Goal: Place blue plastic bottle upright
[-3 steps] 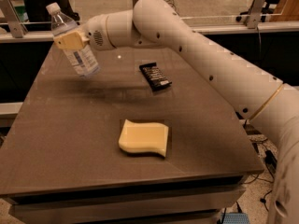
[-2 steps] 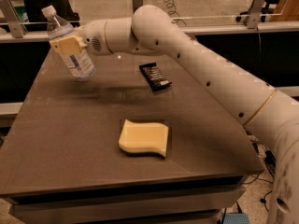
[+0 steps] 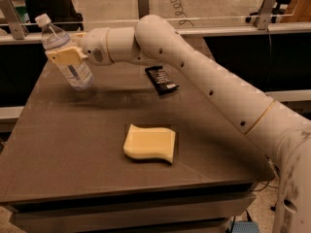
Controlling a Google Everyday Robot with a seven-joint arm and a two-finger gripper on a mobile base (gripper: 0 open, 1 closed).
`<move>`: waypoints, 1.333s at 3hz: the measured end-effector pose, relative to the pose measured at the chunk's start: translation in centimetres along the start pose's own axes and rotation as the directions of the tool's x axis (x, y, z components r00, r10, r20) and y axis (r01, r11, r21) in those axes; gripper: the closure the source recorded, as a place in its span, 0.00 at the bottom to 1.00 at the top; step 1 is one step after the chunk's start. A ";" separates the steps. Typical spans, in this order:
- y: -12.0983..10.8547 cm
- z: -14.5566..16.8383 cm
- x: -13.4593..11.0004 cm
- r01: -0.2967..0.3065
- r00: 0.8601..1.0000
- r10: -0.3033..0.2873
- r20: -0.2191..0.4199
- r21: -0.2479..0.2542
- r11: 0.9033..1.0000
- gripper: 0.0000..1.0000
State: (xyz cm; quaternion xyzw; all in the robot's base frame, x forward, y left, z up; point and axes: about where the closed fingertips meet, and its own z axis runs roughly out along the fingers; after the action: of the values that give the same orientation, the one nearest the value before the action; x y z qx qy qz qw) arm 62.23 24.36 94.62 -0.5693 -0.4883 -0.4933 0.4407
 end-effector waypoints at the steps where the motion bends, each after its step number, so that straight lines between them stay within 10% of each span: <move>1: -1.2 0.2 -0.4 0.028 1.000 -0.027 -0.012 0.046 0.999 1.00; 4: -3.3 -0.9 -2.6 0.005 0.995 0.000 -0.100 0.053 0.999 1.00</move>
Offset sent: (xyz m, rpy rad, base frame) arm -0.0301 -0.0036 -0.0212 0.0495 -0.0659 0.0859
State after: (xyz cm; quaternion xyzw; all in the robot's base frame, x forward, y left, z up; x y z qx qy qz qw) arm 58.73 23.65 92.26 -0.5313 -0.4792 -0.5086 0.4790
